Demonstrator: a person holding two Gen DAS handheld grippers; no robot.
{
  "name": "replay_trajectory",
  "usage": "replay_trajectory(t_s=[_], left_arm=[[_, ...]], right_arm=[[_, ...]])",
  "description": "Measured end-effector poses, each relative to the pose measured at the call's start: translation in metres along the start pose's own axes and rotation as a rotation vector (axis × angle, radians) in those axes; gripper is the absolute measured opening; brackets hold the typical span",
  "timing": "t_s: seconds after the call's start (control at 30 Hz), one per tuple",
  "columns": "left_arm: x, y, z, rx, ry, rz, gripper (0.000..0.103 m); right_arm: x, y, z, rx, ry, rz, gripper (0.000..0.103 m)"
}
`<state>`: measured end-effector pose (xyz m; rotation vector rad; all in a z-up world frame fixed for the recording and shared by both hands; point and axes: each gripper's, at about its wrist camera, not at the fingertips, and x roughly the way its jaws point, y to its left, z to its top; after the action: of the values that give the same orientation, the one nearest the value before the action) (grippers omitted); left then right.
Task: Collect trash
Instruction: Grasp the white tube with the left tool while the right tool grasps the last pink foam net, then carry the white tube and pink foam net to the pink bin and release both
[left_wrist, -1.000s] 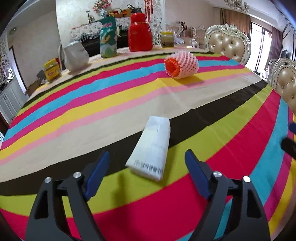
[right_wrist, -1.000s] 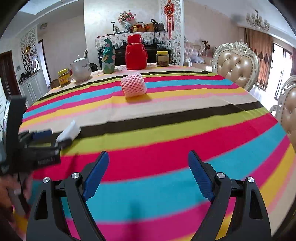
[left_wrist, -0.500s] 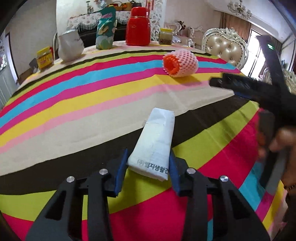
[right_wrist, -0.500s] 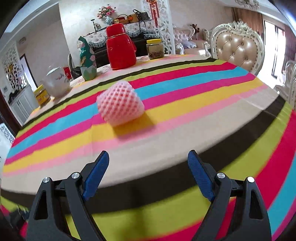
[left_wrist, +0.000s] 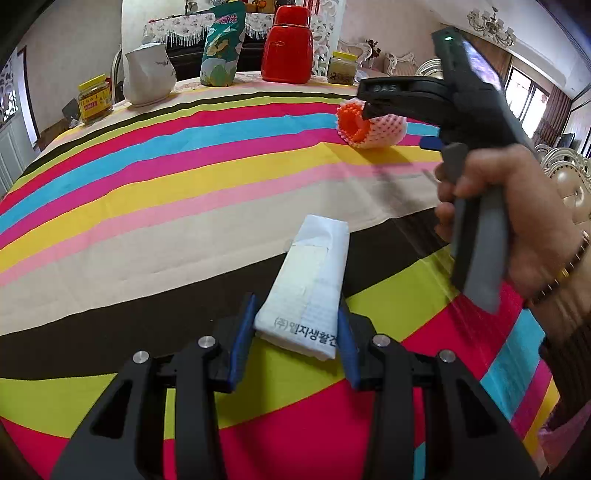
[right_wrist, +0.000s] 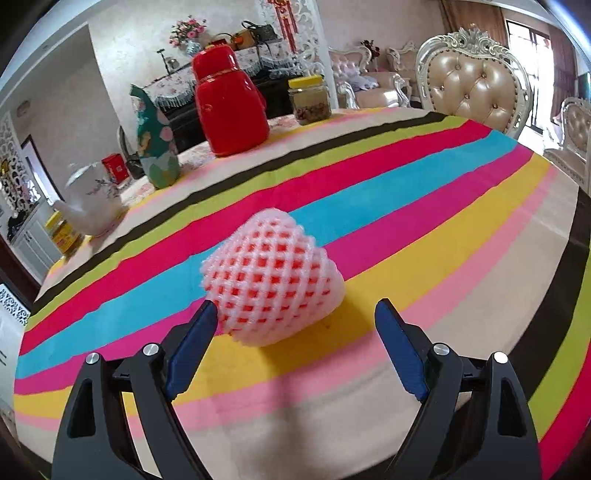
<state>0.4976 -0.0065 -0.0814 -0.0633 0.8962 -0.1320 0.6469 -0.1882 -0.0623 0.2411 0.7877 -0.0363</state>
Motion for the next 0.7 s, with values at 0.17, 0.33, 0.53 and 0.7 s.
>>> replay_trajectory(t_s=[0.17, 0.33, 0.53, 0.7], left_arm=[[0.001, 0.000, 0.001, 0.004, 0.001, -0.001, 0.040], [0.001, 0.001, 0.000, -0.001, 0.000, -0.007, 0.040], [0.000, 0.002, -0.001, -0.007, -0.001, -0.013, 0.040], [0.000, 0.001, -0.001, -0.009, -0.002, -0.014, 0.040]], right_arm=[[0.018, 0.002, -0.010, -0.004, 0.048, 0.028, 0.046], [0.003, -0.004, -0.014, -0.011, 0.002, 0.081, 0.020], [-0.036, -0.006, -0.027, -0.124, -0.045, 0.096, 0.018], [-0.080, -0.023, -0.051, -0.189, -0.070, 0.108, 0.018]])
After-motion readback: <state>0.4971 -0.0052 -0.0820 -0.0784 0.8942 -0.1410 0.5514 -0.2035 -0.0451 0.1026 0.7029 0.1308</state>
